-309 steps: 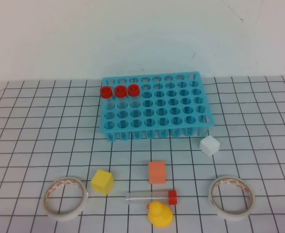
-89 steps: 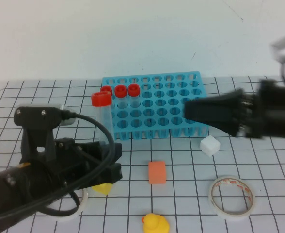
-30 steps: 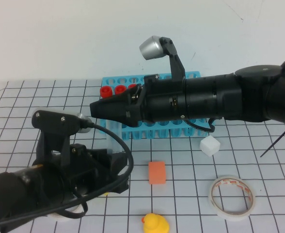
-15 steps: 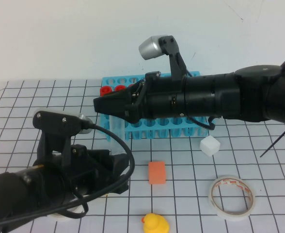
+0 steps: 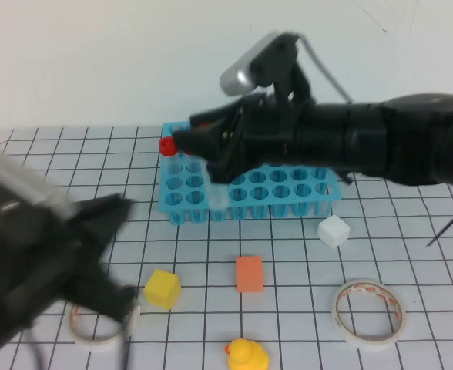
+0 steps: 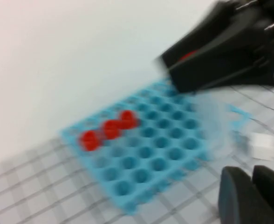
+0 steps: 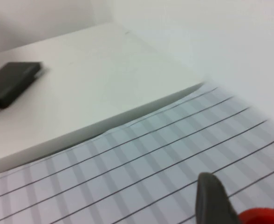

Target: Place the test tubes

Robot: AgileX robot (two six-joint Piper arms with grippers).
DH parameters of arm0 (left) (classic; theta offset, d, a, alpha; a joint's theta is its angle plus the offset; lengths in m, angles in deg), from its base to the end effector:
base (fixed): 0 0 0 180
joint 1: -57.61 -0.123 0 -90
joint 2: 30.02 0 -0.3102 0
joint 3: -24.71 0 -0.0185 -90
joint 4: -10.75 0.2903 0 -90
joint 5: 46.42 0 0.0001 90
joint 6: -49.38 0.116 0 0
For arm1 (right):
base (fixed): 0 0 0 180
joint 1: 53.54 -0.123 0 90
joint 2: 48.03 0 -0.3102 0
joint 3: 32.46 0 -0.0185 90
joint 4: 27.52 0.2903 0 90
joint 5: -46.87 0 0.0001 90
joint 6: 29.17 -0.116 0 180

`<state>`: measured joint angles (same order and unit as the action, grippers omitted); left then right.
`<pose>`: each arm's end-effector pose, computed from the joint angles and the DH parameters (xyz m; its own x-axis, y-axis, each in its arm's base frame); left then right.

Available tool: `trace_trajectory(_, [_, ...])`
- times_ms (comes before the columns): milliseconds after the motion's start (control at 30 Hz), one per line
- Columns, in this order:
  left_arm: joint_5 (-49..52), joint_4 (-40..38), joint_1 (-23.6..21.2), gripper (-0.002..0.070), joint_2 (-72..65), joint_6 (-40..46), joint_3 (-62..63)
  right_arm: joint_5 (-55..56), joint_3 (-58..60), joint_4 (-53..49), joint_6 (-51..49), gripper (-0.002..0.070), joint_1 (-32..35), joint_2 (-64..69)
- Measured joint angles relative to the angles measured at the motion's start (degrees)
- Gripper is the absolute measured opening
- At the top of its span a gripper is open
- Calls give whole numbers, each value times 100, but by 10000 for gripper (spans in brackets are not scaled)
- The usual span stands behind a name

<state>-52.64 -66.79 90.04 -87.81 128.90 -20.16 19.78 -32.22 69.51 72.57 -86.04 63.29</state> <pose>0.2049 -0.1158 0.3172 -0.1495 0.1372 -0.9792 0.4513 0.8906 0.0558 0.3833 0.3065 0.2906 -0.2031 -0.2005 -0.9584 -0.8575 0.5090 0.0753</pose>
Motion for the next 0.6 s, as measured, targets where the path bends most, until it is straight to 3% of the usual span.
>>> trace_trajectory(133, [-586, -438, 0, 10, 813, 514, -523, 452, 0, 38, 182, 268, 0, -332])
trace_trajectory(333, [-1100, -1925, 0, 0, 2545, 1771, -1578, 708, 0, 73, 222, 268, 0, -634])
trace_trajectory(600, [-1499, -2305, 0, 0, 4426, 2324, -2364, 708, 0, 81, 222, 268, 0, -673])
